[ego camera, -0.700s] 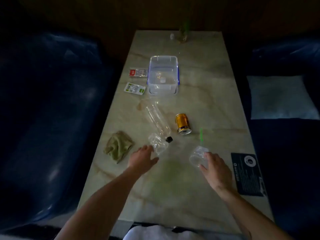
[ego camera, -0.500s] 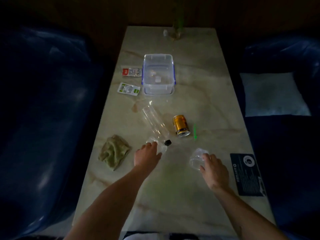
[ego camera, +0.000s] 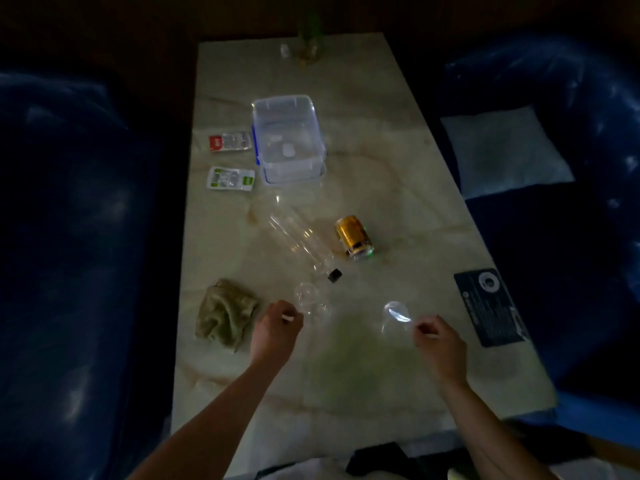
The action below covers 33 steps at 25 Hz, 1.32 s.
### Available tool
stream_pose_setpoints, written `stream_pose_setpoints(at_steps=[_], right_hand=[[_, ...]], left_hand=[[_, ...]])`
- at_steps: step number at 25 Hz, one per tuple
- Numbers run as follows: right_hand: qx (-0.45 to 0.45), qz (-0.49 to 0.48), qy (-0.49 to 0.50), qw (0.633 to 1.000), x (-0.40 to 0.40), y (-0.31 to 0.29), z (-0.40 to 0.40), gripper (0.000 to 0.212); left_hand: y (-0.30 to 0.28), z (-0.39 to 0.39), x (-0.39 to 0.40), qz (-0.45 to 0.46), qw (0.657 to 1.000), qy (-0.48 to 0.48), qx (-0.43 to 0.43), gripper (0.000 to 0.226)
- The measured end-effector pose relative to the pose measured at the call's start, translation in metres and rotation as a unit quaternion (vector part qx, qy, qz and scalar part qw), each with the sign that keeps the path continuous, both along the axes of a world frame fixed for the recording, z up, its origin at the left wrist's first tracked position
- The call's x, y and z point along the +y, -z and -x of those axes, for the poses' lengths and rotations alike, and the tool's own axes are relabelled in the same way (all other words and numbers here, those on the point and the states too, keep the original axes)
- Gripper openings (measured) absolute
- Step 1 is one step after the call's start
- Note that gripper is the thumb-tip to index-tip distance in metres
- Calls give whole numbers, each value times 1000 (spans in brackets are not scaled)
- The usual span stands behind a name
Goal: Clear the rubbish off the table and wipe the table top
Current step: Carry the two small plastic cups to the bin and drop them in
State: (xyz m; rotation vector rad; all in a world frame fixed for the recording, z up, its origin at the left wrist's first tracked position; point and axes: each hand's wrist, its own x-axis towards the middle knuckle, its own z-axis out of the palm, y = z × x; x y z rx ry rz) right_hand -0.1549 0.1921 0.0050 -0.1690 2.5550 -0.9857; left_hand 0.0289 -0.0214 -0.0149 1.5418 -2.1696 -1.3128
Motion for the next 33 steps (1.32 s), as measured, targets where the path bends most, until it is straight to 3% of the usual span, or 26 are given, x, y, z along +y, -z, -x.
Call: stream_pose_setpoints(at_steps=[6,13,15,20,23,26,30,33], right_hand=[[-106,110,143,978,73,2,-72,15],[-144,117,311,932,200,-4,-148,15],[-146,155,371,904,233,-7,-166,8],[-129,202,478,845,314,-10,-204,7],[-118,224,525,813,367,-11,-227,6],[-96,235,571,780,419,-12,-247,5],[-60,221,591,774,475,-14,-268,6],[-45,221,611,759,502,-12,-278,8]], left_hand=[[-6,-33,54,-189,974,-21,124,14],[-19,-10,140,-318,934,129,95,19],[-21,2,168,-324,927,180,66,20],[-26,23,254,-229,920,317,-4,8],[-23,28,316,-208,897,390,-13,20],[-17,28,378,-239,886,397,-35,18],[-14,32,450,-283,880,380,-26,30],[-23,38,490,-314,866,388,-30,24]])
